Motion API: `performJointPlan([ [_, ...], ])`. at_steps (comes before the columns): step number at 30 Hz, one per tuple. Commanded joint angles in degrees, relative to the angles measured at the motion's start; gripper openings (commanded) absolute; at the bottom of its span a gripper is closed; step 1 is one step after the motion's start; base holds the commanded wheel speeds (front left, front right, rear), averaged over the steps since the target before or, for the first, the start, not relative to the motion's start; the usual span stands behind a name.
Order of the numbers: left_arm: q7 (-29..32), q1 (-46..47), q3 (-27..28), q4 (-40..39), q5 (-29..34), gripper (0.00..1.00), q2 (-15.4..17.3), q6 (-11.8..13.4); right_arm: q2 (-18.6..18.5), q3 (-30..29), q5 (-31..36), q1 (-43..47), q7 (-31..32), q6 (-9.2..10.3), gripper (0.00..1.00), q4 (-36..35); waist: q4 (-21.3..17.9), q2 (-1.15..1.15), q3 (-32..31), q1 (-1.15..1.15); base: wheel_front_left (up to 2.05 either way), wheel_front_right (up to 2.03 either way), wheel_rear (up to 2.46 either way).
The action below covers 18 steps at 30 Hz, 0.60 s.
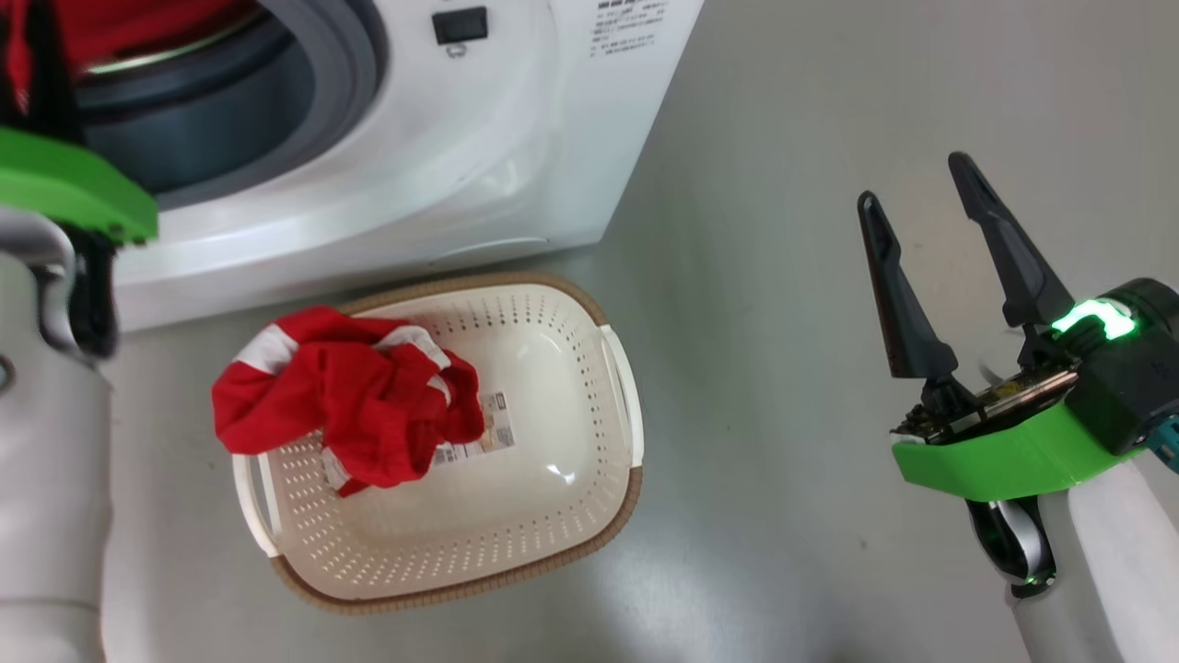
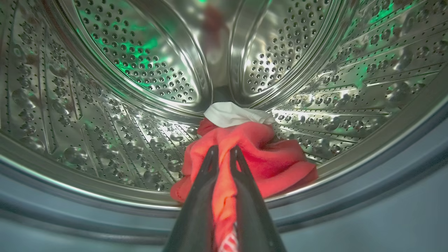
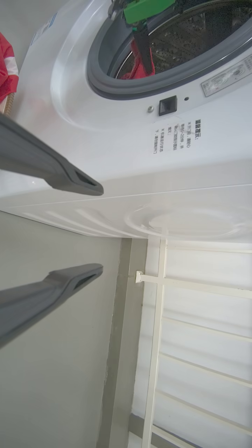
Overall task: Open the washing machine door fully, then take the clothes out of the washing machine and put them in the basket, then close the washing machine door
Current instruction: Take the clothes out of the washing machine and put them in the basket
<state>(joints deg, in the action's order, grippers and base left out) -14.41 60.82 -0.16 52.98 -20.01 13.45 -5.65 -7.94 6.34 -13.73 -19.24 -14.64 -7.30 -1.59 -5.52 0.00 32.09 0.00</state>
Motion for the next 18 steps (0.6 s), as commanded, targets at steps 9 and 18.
performJointPlan([
  [9, -0.6, -11.9, 4.9, -13.0, 0.2, 0.0, 0.0, -0.5, 0.4, 0.8, -0.5, 3.4, -0.4, -0.19, 1.0, -0.5, 1.1, 0.0, -6.1, 0.0, 0.0, 0.0, 0.0],
  [18, -0.6, -21.7, 7.2, -21.5, 0.8, 0.0, -3.1, -0.5, 0.7, 0.2, -0.8, 6.3, -0.4, -0.19, 1.0, 0.1, 1.7, 0.0, -11.5, 0.0, 0.0, 0.0, 0.0],
])
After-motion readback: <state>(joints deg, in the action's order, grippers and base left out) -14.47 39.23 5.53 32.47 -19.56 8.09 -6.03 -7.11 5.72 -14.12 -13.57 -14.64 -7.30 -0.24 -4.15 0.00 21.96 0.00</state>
